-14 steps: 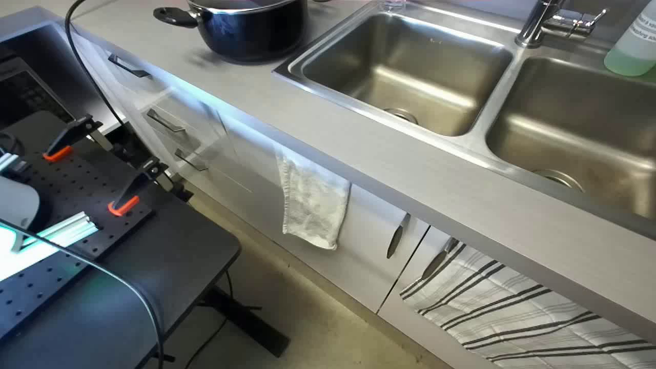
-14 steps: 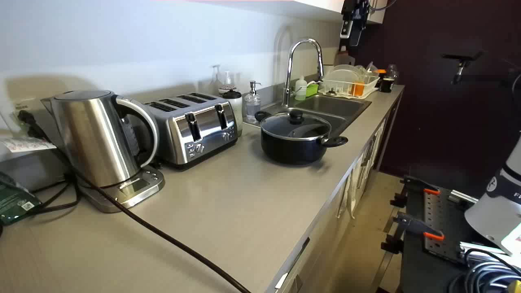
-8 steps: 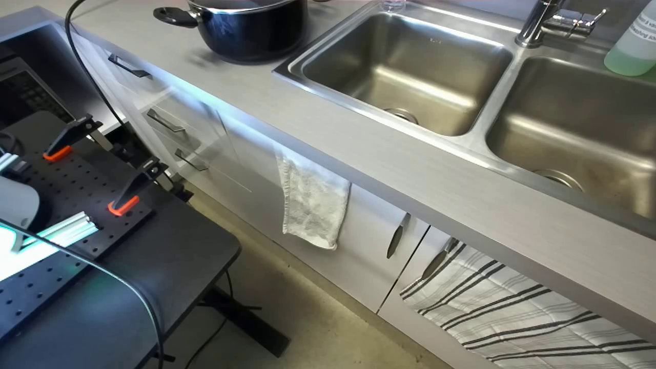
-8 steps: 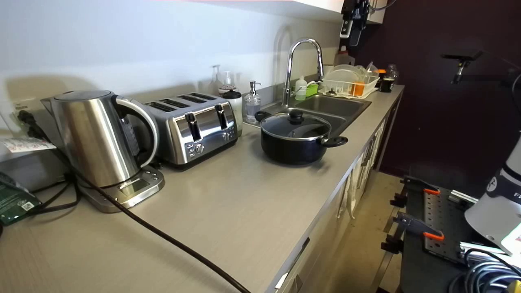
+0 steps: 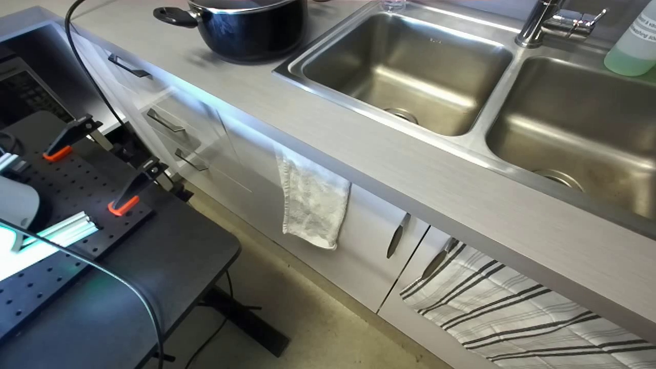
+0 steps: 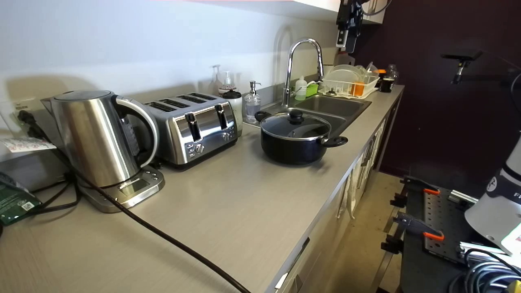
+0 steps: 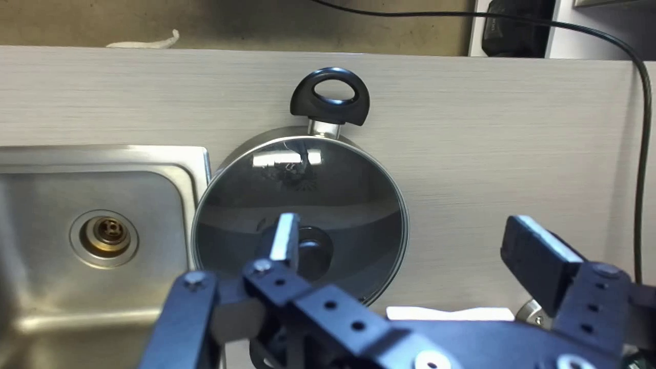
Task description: Remove the glass lid from the black pot.
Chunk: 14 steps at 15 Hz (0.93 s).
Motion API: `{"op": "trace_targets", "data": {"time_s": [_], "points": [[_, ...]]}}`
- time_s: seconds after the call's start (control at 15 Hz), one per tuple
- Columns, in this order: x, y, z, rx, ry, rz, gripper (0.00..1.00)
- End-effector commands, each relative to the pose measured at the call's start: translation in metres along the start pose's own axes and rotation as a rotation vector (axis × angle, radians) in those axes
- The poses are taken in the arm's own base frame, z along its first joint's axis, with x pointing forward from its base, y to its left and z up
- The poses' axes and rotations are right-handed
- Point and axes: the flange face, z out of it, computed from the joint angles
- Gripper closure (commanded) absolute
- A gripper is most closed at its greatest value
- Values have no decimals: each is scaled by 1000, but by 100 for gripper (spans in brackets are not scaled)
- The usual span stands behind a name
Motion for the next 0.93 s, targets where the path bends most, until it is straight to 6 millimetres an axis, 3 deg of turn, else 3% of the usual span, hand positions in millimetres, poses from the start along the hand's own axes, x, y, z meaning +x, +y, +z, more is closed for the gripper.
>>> {"op": "trace_targets", "data": {"time_s": [0.0, 0.33, 0.87], "points": [[14, -13, 26, -82, -21, -11, 0], [32, -24, 72, -213, -1, -56, 0], [61, -15, 126, -255, 32, -73, 0]]}}
